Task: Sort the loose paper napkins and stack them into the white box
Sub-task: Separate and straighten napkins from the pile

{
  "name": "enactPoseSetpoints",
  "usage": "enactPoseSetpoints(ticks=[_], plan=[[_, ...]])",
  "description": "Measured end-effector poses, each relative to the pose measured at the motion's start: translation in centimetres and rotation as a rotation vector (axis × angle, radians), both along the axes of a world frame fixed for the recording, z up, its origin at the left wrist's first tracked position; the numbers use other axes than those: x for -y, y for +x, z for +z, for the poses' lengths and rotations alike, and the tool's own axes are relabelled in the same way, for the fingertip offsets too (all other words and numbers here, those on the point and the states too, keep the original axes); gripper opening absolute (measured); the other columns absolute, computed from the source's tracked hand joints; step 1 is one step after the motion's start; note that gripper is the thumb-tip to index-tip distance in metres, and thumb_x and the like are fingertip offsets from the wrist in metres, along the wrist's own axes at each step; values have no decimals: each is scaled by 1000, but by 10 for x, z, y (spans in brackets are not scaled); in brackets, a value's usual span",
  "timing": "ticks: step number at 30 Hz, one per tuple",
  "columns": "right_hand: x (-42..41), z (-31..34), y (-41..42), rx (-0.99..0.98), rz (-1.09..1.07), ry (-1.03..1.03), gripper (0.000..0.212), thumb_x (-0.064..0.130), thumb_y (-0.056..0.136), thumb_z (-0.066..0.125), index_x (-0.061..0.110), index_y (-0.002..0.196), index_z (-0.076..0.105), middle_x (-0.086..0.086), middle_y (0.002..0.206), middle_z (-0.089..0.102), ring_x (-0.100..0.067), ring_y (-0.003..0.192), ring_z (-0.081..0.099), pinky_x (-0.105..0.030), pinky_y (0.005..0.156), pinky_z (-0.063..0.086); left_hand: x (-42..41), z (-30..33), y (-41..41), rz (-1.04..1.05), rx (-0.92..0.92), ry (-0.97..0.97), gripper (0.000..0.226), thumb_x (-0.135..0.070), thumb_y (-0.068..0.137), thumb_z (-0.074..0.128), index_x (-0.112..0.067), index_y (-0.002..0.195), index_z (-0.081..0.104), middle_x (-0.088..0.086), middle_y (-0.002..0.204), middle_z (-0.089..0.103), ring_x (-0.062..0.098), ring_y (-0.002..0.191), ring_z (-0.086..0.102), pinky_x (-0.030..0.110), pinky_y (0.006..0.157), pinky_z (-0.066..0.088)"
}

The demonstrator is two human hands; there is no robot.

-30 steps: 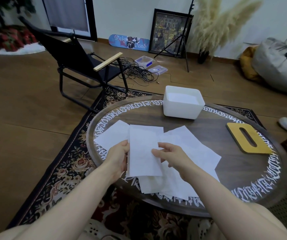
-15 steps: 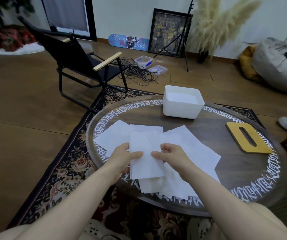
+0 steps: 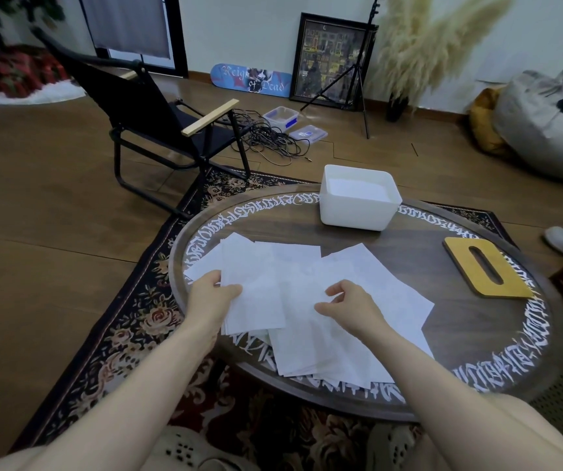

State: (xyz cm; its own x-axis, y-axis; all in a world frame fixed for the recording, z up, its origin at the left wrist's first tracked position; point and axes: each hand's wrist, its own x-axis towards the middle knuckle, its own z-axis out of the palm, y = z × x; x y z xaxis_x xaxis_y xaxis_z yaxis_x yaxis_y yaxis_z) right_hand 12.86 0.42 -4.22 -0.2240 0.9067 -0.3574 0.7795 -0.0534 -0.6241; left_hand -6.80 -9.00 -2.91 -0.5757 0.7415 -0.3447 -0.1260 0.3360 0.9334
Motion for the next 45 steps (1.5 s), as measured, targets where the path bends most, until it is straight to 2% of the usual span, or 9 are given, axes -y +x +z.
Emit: enactPoseSetpoints(ticks=[6,9,16,21,31,35,37,41,45], plan=[[4,-11,-5,50,51,-55,49,33,74,76,17,112,51,7,88,52,-17,81,57,-33,76,46,5,0,-6,23,-27,-23,20,5,88,54,-12,79,60,13,95,65,29,88,61,40,82,49],[6,-12,-8,101,90,-15,48,36,72,77,19,107,50,8,88,52,-18,86,58,-32,73,44,5,-3,-9,29,4,-23,13,5,89,54,-6,84,58,13,92,62,27,86,59,37,79,46],[10,-15,-13,141,139,43,32,28,72,77,18,87,51,5,85,58,-17,74,55,-28,63,40,3,-5,-12,34,16,-30,9,4,89,54,-5,89,58,14,91,60,26,84,57,36,77,44],[9,-12,-13,130,127,136,14,27,81,67,21,90,58,10,82,55,-15,77,56,-25,60,38,4,-3,-11,35,8,-50,18,2,90,54,-10,78,59,10,90,64,29,88,61,45,87,50],[-6,12,4,-268,-48,63,9,16,84,67,19,77,63,-1,69,62,-16,64,54,-29,66,44,-1,-2,-4,37,15,-44,22,1,93,52,-14,77,57,3,85,62,27,87,59,42,87,49],[-7,28,12,-447,-115,34,6,9,87,64,11,82,63,-1,64,57,-11,52,46,-10,47,39,-5,-3,1,37,6,-37,20,3,93,49,-9,79,57,7,86,61,26,84,57,35,79,46],[-7,33,15,-514,-143,21,6,9,88,64,11,83,63,0,63,57,-11,51,45,-8,42,34,-8,-5,5,42,0,-39,16,2,92,47,-7,84,57,9,86,61,25,81,55,33,73,43],[-6,37,15,-612,-172,-39,9,9,89,63,14,81,62,0,66,58,-12,53,45,-16,49,31,-15,-13,10,79,-37,-46,13,0,91,46,0,95,58,13,89,59,23,77,53,31,68,40],[-4,35,12,-665,-151,-101,8,9,89,63,14,83,64,0,66,59,-10,52,45,-24,52,25,-17,-13,19,21,-38,-47,12,-2,91,45,-4,90,56,13,87,57,21,75,51,30,64,38]])
